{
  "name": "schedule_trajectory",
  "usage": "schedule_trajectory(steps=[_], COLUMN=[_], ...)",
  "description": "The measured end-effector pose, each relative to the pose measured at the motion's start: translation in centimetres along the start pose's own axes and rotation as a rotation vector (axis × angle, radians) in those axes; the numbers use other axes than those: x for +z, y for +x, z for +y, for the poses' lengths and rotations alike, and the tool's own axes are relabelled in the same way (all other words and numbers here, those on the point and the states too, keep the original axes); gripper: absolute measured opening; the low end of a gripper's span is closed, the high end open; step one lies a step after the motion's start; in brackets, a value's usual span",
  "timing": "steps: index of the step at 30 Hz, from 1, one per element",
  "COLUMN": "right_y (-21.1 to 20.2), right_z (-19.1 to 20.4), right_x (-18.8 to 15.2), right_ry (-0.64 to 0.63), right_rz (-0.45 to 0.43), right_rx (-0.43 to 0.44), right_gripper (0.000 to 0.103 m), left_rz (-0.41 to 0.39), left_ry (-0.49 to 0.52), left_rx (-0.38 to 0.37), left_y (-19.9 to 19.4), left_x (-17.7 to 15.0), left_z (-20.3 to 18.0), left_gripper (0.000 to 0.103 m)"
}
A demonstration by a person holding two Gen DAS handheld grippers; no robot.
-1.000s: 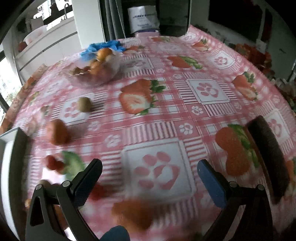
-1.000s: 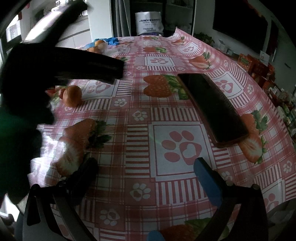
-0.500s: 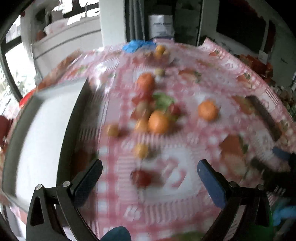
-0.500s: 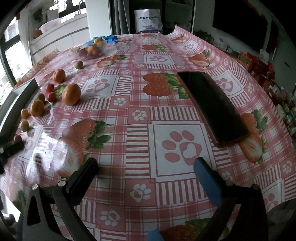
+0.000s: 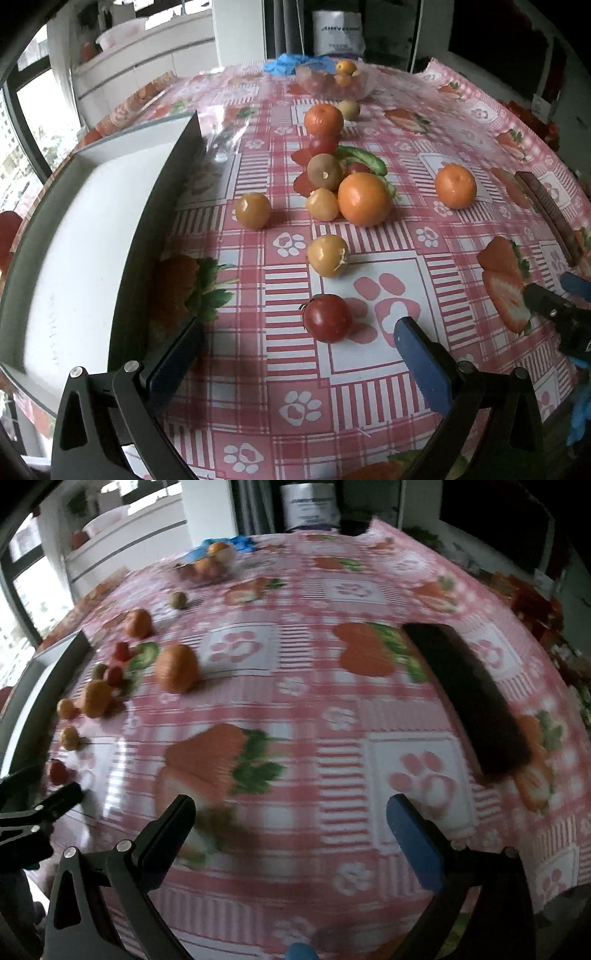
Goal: Organize fruits
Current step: 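Grasp a red cherry tomato with the left tool while the right tool grasps a mandarin orange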
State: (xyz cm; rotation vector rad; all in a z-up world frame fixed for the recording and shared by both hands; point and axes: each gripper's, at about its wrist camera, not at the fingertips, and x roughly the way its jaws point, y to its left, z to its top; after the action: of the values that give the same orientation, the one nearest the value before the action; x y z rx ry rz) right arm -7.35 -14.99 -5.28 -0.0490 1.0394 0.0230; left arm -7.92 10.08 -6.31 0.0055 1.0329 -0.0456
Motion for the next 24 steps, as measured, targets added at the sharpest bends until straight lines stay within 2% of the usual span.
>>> schedule_trajectory(steps=[4, 9, 11, 13, 14, 15, 16, 17, 20, 23, 24], right_y=[0.6, 2.0, 2.9, 3.6, 4.0, 4.2, 4.2, 3.9, 3.0, 2.0, 1.6], right_z=[2.0, 4.7, 5.3, 5.9, 6.2, 6.7, 6.9, 7.0, 6.3, 5.6, 5.4], right_x=[1.9, 5.3, 6.4, 7.2, 7.5, 7.6, 7.6, 7.7, 7.5, 6.9, 6.6], right_ry=[-0.032, -0.109, -0.115, -0.12, -0.129, -0.151, -0.165, -0.177, -0.138, -0.114, -0.11], right_rz=[0.016, -0.001, 0.008, 0.02, 0.019, 0.005, -0.006, -0.024, -0.031, -0.043, -0.045], right_rx=[0.061, 0.053, 0.054, 0.072, 0.062, 0.035, 0.026, 0.038, 0.123, 0.159, 0.176], right_gripper=[0.103, 0.101, 0.095, 0.082, 0.081, 0.072, 0.054, 0.041, 0.039, 0.038, 0.038], left_rz=[0.034, 0.024, 0.03, 0.03, 0.028, 0.026, 0.022, 0.02, 0.004, -0.01, -0.01], left_ry=[-0.011, 0.007, -0.006, -0.019, -0.022, -0.022, -0.019, -0.016, -0.011, -0.019, -0.021], left_rx=[0.006, 0.007, 0.0, 0.002, 0.003, 0.004, 0.003, 0.001, -0.004, -0.003, -0.005], left_y=[0.3, 0.2, 0.3, 0.4, 0.3, 0.2, 0.1, 0.0, -0.4, -0.8, -0.8], left_x=[0.5, 0.6, 0.7, 0.8, 0.8, 0.9, 1.0, 1.0, 1.0, 1.0, 1.1], left_z=[-0.3, -1.3, -1.2, -1.0, -1.0, -1.0, -1.1, -1.2, -1.3, -0.9, -0.7], left_gripper=[0.103, 0.103, 0.103, 0.101, 0.098, 0.093, 0.091, 0.086, 0.067, 0.033, 0.025])
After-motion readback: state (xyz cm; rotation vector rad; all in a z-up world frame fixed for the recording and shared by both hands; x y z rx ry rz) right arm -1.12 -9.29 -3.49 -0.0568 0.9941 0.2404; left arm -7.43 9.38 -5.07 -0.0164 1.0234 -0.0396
